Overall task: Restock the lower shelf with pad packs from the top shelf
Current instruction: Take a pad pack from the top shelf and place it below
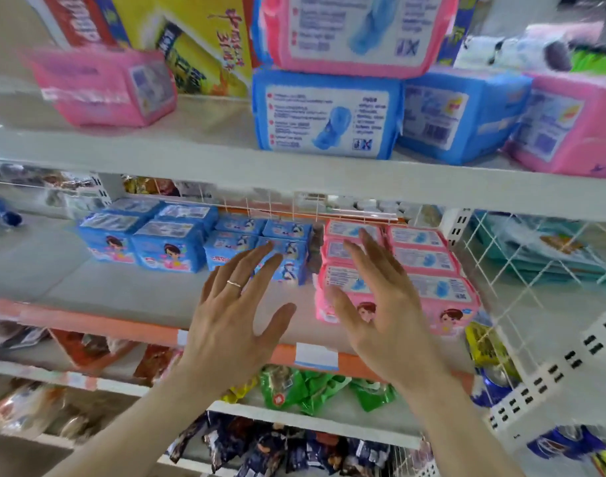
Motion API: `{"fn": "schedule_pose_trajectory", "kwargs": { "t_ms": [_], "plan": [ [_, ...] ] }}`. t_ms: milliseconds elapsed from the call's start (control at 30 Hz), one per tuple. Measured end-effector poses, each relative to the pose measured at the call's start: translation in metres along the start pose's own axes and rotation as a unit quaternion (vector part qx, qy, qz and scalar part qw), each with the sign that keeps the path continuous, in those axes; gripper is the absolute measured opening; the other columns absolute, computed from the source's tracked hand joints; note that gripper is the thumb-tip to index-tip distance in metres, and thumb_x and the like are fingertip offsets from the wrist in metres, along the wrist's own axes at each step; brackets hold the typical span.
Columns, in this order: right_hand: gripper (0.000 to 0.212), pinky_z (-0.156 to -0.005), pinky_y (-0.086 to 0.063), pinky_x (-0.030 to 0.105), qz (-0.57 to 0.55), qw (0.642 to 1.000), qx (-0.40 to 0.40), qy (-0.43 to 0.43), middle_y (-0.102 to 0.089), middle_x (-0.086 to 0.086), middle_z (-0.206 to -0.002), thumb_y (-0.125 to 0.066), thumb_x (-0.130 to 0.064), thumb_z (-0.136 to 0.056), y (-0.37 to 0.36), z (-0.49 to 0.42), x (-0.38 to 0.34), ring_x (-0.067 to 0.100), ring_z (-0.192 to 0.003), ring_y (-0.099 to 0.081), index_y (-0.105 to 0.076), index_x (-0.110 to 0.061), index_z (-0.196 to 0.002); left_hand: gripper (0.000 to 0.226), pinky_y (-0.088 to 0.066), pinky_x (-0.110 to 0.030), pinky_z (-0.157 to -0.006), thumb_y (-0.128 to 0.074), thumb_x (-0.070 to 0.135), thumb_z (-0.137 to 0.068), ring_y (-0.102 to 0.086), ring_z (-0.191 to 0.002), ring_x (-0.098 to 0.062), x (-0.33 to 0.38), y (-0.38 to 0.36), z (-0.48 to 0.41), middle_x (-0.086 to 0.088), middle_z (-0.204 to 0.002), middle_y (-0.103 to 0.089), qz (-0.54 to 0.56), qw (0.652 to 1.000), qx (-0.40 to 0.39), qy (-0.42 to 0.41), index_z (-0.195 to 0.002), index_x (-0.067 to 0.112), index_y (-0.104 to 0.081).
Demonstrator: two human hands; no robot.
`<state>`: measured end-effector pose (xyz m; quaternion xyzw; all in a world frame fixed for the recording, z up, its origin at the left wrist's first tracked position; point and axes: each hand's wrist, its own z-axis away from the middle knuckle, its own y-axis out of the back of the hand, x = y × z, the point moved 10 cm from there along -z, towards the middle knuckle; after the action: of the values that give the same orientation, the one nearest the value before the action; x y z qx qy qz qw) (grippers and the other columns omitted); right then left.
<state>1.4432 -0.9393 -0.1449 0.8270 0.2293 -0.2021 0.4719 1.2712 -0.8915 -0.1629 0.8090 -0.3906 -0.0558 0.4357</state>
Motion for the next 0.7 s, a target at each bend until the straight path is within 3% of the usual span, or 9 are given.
{"fn": "schedule_pose_trajectory", "kwargs": {
  "t_ms": [133, 200, 333, 433, 533, 633, 700],
  "plan": [
    [0.06, -0.114, -0.037, 0.048, -0.026, 0.997, 0.035, 0.067, -0.044, -0.002, -0.153, -0.052, -0.049, -0.093, -0.025, -0.023, -0.071, 0.017, -0.143, -0.038, -0.049, -0.018, -0.145, 0.062, -0.03, -0.041, -0.115, -0.05, 0.051, -0.092, -0.041, -0.139, -0.024, -0.042, 0.061, 0.005, 0.004, -0.155, -0.041, 0.006, 0.999, 0.049, 0.012, -0.145, 0.018, -0.049],
    [0.06, -0.111, -0.039, 0.048, -0.036, 0.994, 0.039, 0.091, -0.048, -0.004, -0.15, -0.052, -0.05, -0.092, -0.04, -0.033, -0.104, 0.016, -0.141, -0.041, -0.052, -0.018, -0.143, 0.062, -0.036, -0.046, -0.112, -0.051, 0.051, -0.093, -0.042, -0.138, -0.025, -0.065, 0.092, 0.008, 0.003, -0.154, -0.041, 0.009, 0.997, 0.074, 0.016, -0.145, 0.018, -0.049],
    [0.063, -0.116, -0.026, 0.024, -0.039, 0.993, 0.028, 0.11, -0.036, -0.024, -0.153, -0.047, -0.061, -0.091, -0.066, -0.047, -0.155, -0.004, -0.144, -0.026, -0.043, -0.033, -0.147, 0.063, -0.037, -0.045, -0.112, -0.042, 0.058, -0.097, -0.042, -0.138, -0.024, -0.111, 0.139, 0.012, 0.003, -0.154, -0.041, 0.005, 0.994, 0.102, 0.025, -0.143, 0.015, -0.051],
    [0.064, -0.114, -0.017, 0.008, -0.035, 0.992, 0.032, 0.113, -0.037, -0.026, -0.151, -0.047, -0.061, -0.089, -0.082, -0.056, -0.185, -0.006, -0.142, -0.028, -0.046, -0.031, -0.146, 0.063, -0.04, -0.047, -0.109, -0.04, 0.06, -0.097, -0.043, -0.137, -0.023, -0.14, 0.165, 0.021, 0.004, -0.153, -0.041, 0.011, 0.993, 0.114, 0.037, -0.143, 0.017, -0.051],
    [0.063, -0.11, -0.021, 0.006, -0.036, 0.99, 0.045, 0.129, -0.046, -0.021, -0.146, -0.05, -0.058, -0.088, -0.096, -0.065, -0.218, -0.005, -0.137, -0.037, -0.052, -0.027, -0.143, 0.061, -0.043, -0.044, -0.106, -0.044, 0.059, -0.096, -0.043, -0.136, -0.02, -0.167, 0.188, 0.035, 0.006, -0.153, -0.04, 0.008, 0.991, 0.129, 0.043, -0.146, 0.023, -0.045],
    [0.065, -0.109, -0.029, 0.013, -0.052, 0.99, 0.057, 0.122, -0.051, -0.02, -0.141, -0.048, -0.061, -0.086, -0.102, -0.084, -0.248, -0.002, -0.131, -0.044, -0.054, -0.027, -0.141, 0.062, -0.043, -0.045, -0.106, -0.044, 0.059, -0.095, -0.043, -0.136, -0.019, -0.199, 0.202, 0.052, 0.007, -0.156, -0.037, 0.011, 0.991, 0.124, 0.055, -0.147, 0.023, -0.043],
    [0.064, -0.107, -0.025, 0.005, -0.039, 0.986, 0.079, 0.139, -0.048, -0.02, -0.14, -0.049, -0.059, -0.087, -0.101, -0.099, -0.274, -0.003, -0.13, -0.042, -0.053, -0.026, -0.141, 0.064, -0.044, -0.047, -0.105, -0.044, 0.06, -0.095, -0.043, -0.136, -0.02, -0.217, 0.209, 0.058, 0.007, -0.156, -0.037, 0.004, 0.991, 0.116, 0.063, -0.146, 0.023, -0.045]
  ]
}}
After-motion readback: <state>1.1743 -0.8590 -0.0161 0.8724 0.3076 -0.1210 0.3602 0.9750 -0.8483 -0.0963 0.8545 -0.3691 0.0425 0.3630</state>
